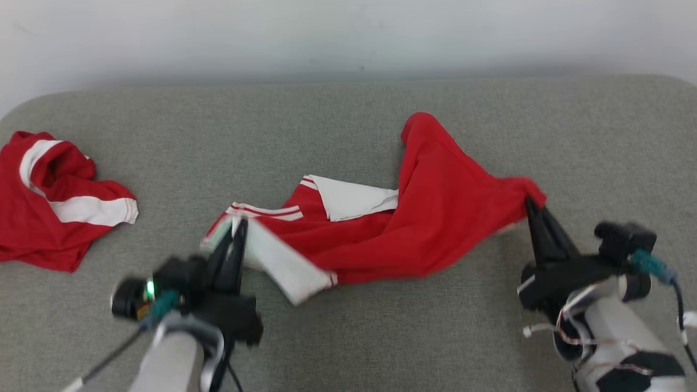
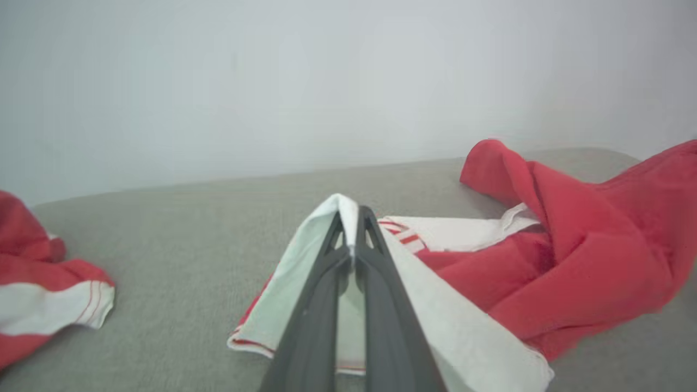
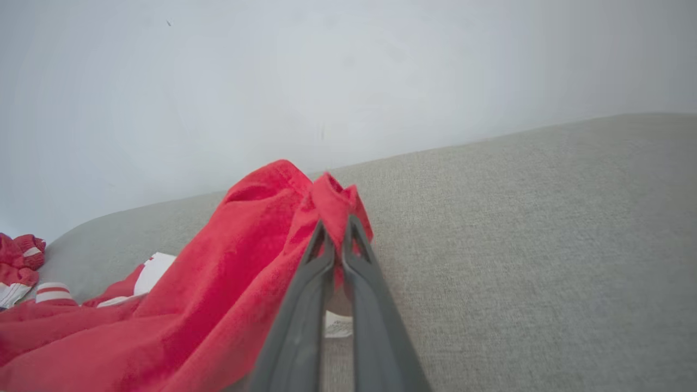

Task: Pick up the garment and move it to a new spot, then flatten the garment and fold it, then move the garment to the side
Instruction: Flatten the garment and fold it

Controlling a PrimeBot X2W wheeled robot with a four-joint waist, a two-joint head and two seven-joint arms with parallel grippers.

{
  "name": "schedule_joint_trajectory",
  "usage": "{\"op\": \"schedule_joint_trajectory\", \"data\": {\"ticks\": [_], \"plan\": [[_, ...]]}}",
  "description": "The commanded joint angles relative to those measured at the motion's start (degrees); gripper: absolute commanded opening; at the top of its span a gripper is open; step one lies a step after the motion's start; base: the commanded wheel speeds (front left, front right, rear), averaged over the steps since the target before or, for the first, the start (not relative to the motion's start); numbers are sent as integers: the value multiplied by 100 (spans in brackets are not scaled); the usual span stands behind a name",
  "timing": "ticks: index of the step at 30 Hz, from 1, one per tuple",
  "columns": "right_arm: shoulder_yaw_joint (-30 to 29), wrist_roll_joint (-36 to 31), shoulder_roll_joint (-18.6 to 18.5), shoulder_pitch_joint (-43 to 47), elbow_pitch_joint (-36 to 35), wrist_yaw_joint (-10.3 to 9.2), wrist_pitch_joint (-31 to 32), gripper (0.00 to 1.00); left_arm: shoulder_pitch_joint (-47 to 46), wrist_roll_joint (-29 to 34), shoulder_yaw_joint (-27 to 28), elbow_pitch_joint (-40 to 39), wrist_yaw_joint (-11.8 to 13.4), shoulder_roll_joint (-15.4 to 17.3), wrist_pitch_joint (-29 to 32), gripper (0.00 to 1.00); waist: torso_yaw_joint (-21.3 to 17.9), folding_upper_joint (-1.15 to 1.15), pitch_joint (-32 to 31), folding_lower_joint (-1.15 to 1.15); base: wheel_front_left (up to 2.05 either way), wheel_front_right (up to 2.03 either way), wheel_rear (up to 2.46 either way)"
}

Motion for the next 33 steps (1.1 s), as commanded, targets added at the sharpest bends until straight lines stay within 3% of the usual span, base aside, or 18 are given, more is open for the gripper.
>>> {"op": "schedule_joint_trajectory", "data": {"ticks": [1,7,16,25,28,33], "plan": [[86,165,-102,-322,-121,-15,17,0,-498,-71,-145,-76,-4,143,40,0,-111,0,176,0,0,0,0],[154,662,-302,-1373,-409,-15,351,0,-2097,-539,-525,-228,-5,500,444,0,-286,0,715,0,0,0,0],[-82,1319,-646,-3951,-455,-14,1203,0,-5475,-1341,-568,275,-5,908,1300,0,-635,0,1936,0,0,0,0],[-382,1339,-704,-6406,267,-14,1541,0,-8398,-1240,-535,1311,29,748,1385,0,-840,0,2728,0,0,0,0],[-392,1059,-767,-7352,644,-14,1507,0,-9378,-1106,-568,1828,54,703,1251,0,-852,0,2955,0,0,0,0],[-472,745,-793,-8231,1291,-15,1337,0,-10228,-1048,-529,2475,147,614,926,0,-824,0,3157,0,0,0,0]]}}
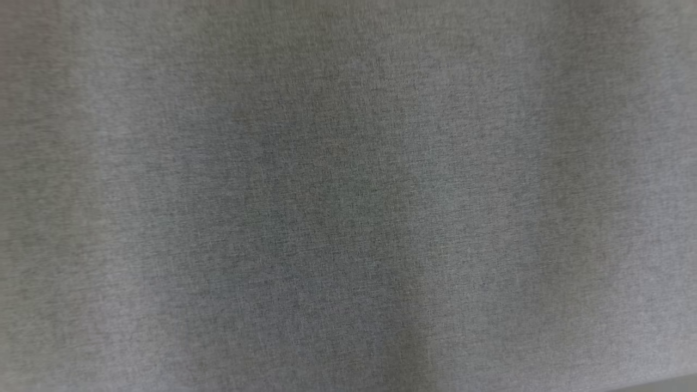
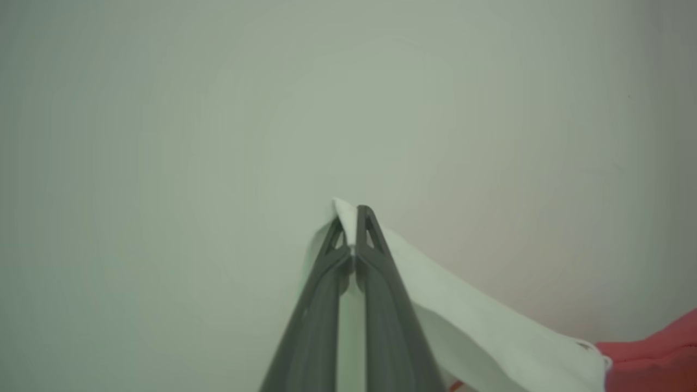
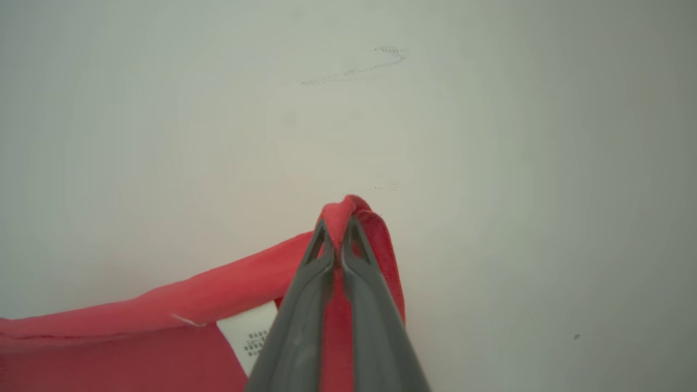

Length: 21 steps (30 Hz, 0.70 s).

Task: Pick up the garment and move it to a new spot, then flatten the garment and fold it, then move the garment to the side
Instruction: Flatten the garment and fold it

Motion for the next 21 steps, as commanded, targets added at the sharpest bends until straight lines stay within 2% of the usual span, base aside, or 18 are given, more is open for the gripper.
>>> {"op": "schedule_joint_trajectory", "data": {"ticks": [1,9,21], "plan": [[-3,-87,-36,-56,115,-15,-59,0,-145,39,-18,140,-5,-44,-56,0,-55,-1,225,-1,0,0,0],[-132,-252,39,-515,763,-15,-192,0,-560,84,-171,897,-45,-123,-432,0,-1,-1,442,-1,0,0,0],[-57,-330,124,-609,1095,-15,-391,0,-800,82,-356,1524,-104,-89,-625,0,-23,-1,594,-1,0,0,0]]}}
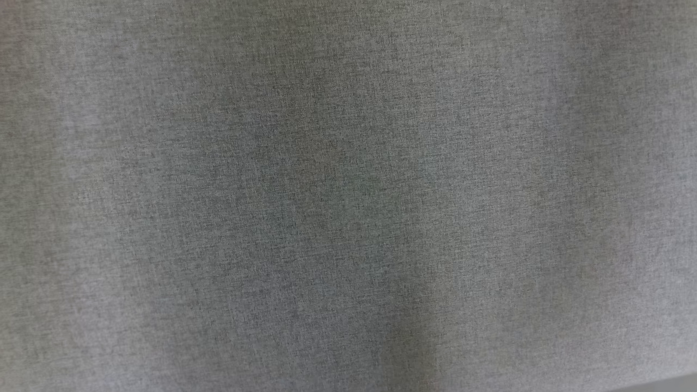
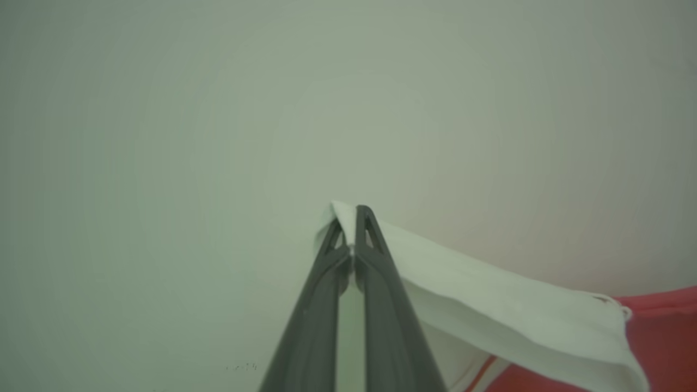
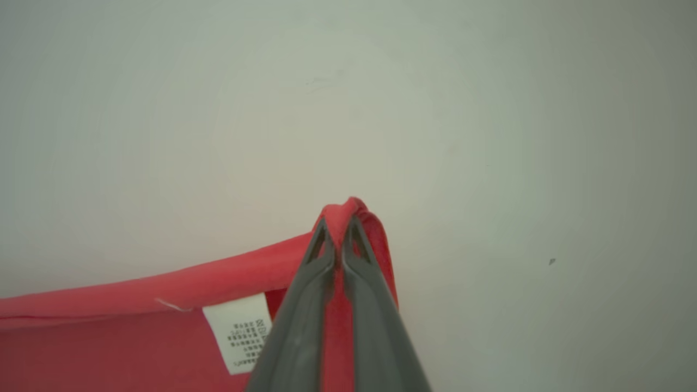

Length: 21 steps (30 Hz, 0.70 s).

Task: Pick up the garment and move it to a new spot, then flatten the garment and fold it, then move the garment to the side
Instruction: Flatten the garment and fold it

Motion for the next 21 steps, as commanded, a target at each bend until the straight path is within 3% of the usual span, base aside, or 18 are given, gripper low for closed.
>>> {"op": "schedule_joint_trajectory", "data": {"ticks": [1,13,21], "plan": [[12,-46,7,-52,16,-15,-31,0,-74,34,-10,24,2,25,-43,0,-3,0,3,0,0,0,0],[186,-98,84,-17,122,-15,-136,0,-68,-100,-126,253,-44,84,-229,0,88,0,48,0,0,0,0],[447,114,234,748,-99,-15,-203,0,974,-547,-241,-345,-37,199,-350,0,154,0,-231,0,0,0,0]]}}
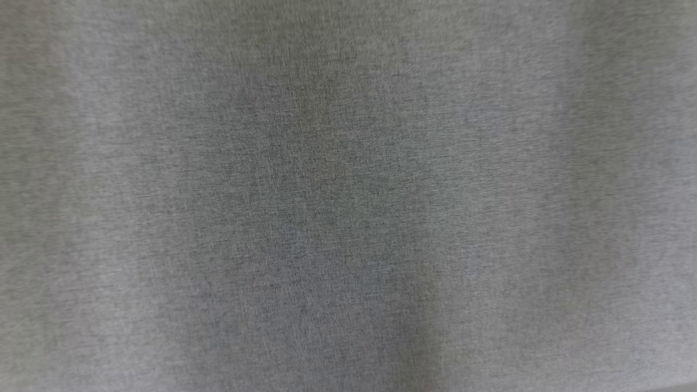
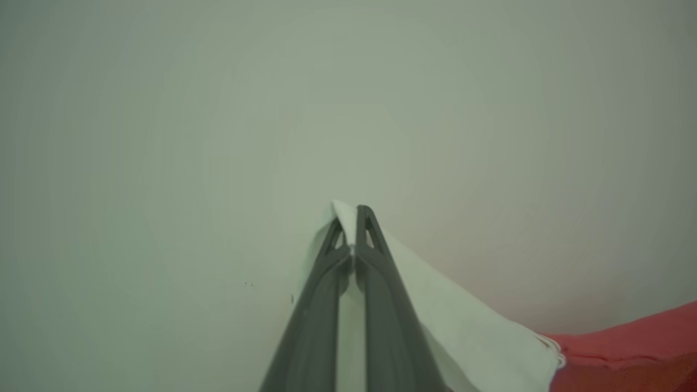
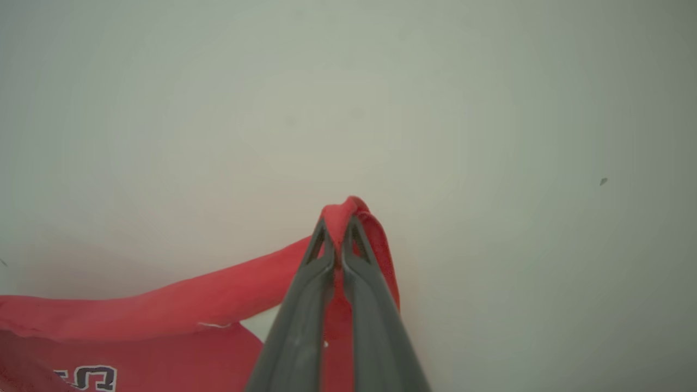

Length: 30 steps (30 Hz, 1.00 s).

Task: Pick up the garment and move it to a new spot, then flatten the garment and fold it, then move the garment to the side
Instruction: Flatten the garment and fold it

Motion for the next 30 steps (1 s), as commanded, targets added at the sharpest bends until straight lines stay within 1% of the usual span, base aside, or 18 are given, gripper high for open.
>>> {"op": "schedule_joint_trajectory", "data": {"ticks": [1,3,5,8,10,12,14,15,16,18,19,23,24,27,30], "plan": [[79,167,21,353,-142,-14,12,0,455,-162,-25,-259,-4,129,-36,0,11,0,-210,0,0,0,0],[177,351,51,745,-346,-14,15,0,1054,-319,-93,-634,-4,236,-36,0,15,0,-379,0,0,0,0],[284,548,39,1222,-617,-13,11,0,1673,-479,-36,-1121,-5,412,-37,0,6,0,-557,0,0,0,0],[397,872,-35,2049,-1079,-14,-66,0,2814,-695,226,-1965,-5,584,-38,0,-9,0,-885,0,0,0,0],[446,1092,-104,2630,-1339,-14,-93,0,3599,-710,418,-2637,88,624,-39,0,13,0,-1102,0,0,0,0],[516,1241,-156,3209,-1610,-13,-103,0,4447,-721,630,-3335,275,645,-40,0,11,0,-1295,0,0,0,0],[574,1403,-223,3757,-1898,-13,-134,0,5250,-787,808,-3954,455,583,-41,0,29,0,-1484,0,0,0,0],[570,1464,-285,4027,-2031,-14,-171,0,5621,-769,812,-4248,511,561,-40,0,52,0,-1574,0,0,0,0],[621,1579,-379,4637,-2327,-14,-169,0,6344,-796,875,-4772,662,513,-41,0,84,0,-1749,0,0,0,0],[711,1646,-457,5216,-2653,-13,-122,0,7061,-882,958,-5250,823,497,-40,0,84,0,-1921,0,0,0,0],[711,1646,-457,5216,-2653,-13,-122,0,7061,-882,958,-5250,823,497,-40,0,84,0,-1921,0,0,0,0],[577,1871,-518,6379,-3168,-13,-151,0,8524,-920,1168,-6109,1120,451,-42,0,95,0,-2244,0,0,0,0],[591,1874,-506,6681,-3272,-13,-121,0,8877,-978,1173,-6274,1157,391,-41,0,100,0,-2322,0,0,0,0],[371,2036,-388,7459,-3528,-13,-177,0,9868,-1009,1289,-6661,1291,267,-42,0,121,0,-2547,0,0,0,0],[130,2095,-269,8188,-3645,-14,-232,0,10727,-1079,1404,-6868,1383,21,-41,0,149,0,-2752,0,0,0,0]]}}
